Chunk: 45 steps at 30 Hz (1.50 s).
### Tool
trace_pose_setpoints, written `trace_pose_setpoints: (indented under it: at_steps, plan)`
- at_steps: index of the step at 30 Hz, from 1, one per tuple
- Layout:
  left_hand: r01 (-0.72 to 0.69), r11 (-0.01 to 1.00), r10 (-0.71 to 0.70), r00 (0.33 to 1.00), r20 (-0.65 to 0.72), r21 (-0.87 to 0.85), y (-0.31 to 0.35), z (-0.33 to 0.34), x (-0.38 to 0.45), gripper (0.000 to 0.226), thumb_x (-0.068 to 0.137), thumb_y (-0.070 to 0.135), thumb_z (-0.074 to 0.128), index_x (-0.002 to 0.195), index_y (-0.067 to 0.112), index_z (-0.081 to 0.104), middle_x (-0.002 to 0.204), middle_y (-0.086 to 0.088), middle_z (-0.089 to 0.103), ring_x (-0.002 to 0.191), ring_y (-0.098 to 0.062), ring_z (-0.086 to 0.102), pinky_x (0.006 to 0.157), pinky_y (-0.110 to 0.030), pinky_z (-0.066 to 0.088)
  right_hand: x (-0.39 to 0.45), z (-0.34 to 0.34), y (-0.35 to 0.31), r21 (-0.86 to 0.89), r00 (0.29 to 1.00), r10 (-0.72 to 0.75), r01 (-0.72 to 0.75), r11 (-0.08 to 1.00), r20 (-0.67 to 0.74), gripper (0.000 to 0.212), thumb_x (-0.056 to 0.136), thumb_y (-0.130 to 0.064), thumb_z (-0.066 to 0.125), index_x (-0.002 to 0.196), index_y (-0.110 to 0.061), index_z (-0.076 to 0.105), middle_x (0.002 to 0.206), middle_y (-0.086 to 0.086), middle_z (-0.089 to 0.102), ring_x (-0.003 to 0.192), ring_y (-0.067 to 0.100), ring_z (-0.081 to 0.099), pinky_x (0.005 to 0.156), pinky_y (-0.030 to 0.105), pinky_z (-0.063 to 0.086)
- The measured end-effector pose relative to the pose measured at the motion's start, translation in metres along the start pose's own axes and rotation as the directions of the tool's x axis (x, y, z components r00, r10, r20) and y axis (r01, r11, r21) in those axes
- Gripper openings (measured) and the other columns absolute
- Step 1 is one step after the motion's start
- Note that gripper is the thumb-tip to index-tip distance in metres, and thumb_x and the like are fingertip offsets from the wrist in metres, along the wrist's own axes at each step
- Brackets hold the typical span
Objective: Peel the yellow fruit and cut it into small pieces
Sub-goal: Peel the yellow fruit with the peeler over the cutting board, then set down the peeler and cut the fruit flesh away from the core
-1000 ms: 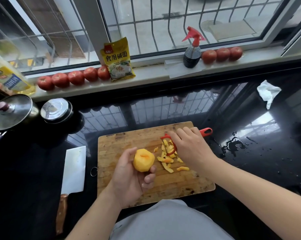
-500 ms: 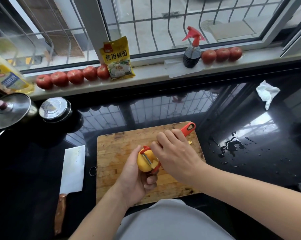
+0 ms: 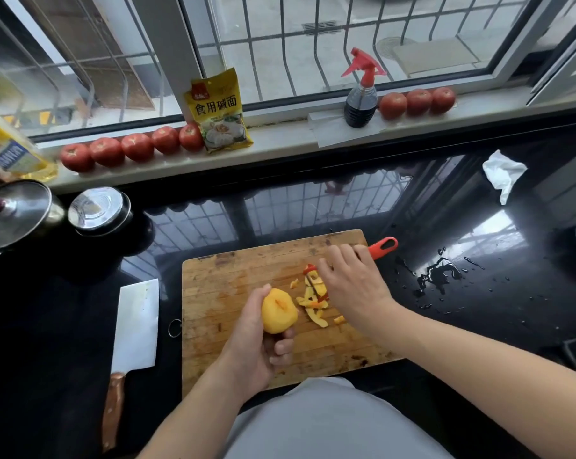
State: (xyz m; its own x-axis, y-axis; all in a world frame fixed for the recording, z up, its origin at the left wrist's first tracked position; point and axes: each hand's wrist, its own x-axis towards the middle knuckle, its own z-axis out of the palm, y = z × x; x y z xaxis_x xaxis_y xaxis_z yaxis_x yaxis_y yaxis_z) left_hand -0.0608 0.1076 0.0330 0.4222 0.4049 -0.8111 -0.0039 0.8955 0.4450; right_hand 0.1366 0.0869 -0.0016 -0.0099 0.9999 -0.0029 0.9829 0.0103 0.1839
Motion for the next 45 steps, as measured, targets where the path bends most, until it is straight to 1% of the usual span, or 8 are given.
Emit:
trace_pose_setpoints:
  at_steps: [9,14,19,30,33,37,42,45]
  plan:
    - [0.012,0.981,0.004,0.997,0.080,-0.193,-0.003,-0.019,0.008,0.064,0.097,0.060,0.051,0.116,0.001,0.065,0.079,-0.012,0.055,0.056,-0.018,0.045,0.044,-0.025,0.031,0.000,0.021,0.016,0.391,0.944,0.322,-0.324,0.862,0.073,0.016,0.096,-0.008,0.052,0.110,-0.016,0.054,0.097,0.001,0.060,0.081,0.021,0.057,0.067,0.034,0.049]
    - [-0.044,0.985,0.045,0.999,0.004,-0.165,-0.010,-0.042,0.015,0.055,0.099,0.047,0.057,0.131,0.003,0.056,0.099,-0.019,0.066,0.071,-0.022,0.060,0.055,-0.028,0.046,-0.026,0.032,0.021,0.246,0.884,0.321,-0.413,0.877,0.340,0.036,0.091,-0.003,0.057,0.123,-0.015,0.044,0.116,0.005,0.056,0.097,0.024,0.060,0.076,0.035,0.050]
    - [-0.123,0.961,0.104,0.991,-0.087,-0.249,-0.014,-0.063,0.011,0.039,0.094,0.027,0.065,0.127,0.008,0.057,0.108,-0.023,0.064,0.087,-0.033,0.070,0.063,-0.032,0.061,-0.039,0.035,-0.021,0.452,0.861,0.143,-0.390,0.803,0.489,0.082,0.090,0.004,0.057,0.157,-0.017,0.015,0.132,0.004,0.037,0.109,0.020,0.044,0.086,0.031,0.045]
    - [-0.268,0.900,0.179,0.946,-0.272,-0.342,0.002,-0.106,-0.017,0.035,0.111,0.028,0.044,0.133,0.005,0.059,0.129,-0.025,0.058,0.100,-0.040,0.067,0.085,-0.045,0.061,0.016,0.050,-0.127,0.463,0.949,0.002,-0.155,0.873,0.315,0.048,0.099,-0.033,0.059,0.142,-0.019,0.044,0.124,0.004,0.049,0.113,0.025,0.047,0.095,0.037,0.045]
    - [-0.344,0.890,0.257,0.920,-0.295,-0.299,-0.004,-0.113,-0.014,0.034,0.111,0.024,0.045,0.131,0.002,0.060,0.127,-0.025,0.064,0.104,-0.037,0.070,0.086,-0.045,0.062,0.017,0.023,-0.135,0.703,0.944,0.064,-0.285,0.652,0.324,0.031,0.103,-0.038,0.051,0.128,-0.022,0.058,0.115,-0.001,0.056,0.108,0.020,0.053,0.086,0.033,0.046]
    - [-0.414,0.907,0.375,0.877,-0.300,-0.076,-0.014,-0.102,-0.007,0.033,0.108,0.028,0.051,0.128,0.007,0.065,0.120,-0.017,0.073,0.104,-0.026,0.073,0.088,-0.040,0.059,0.005,-0.023,-0.143,0.841,0.837,-0.116,-0.541,-0.020,0.535,0.020,0.103,-0.038,0.051,0.114,-0.026,0.063,0.100,0.000,0.069,0.080,0.015,0.068,0.069,0.031,0.059]
    - [-0.384,0.837,0.496,0.834,-0.242,0.390,-0.017,-0.082,-0.004,0.027,0.097,0.034,0.070,0.116,0.017,0.062,0.111,-0.005,0.075,0.099,-0.020,0.073,0.089,-0.039,0.062,-0.002,-0.033,-0.120,0.798,0.810,-0.046,-0.585,-0.146,0.585,0.029,0.099,-0.023,0.064,0.127,-0.018,0.062,0.104,0.006,0.071,0.072,0.015,0.070,0.067,0.030,0.061]
    - [-0.410,0.670,0.538,0.843,-0.024,0.619,-0.010,-0.086,-0.008,0.027,0.098,0.032,0.070,0.120,0.027,0.057,0.110,0.002,0.073,0.096,-0.010,0.071,0.080,-0.026,0.061,-0.010,-0.036,-0.106,0.813,0.811,-0.048,-0.583,0.010,0.583,0.039,0.096,-0.025,0.064,0.135,-0.024,0.061,0.103,-0.002,0.071,0.068,0.008,0.067,0.062,0.023,0.054]
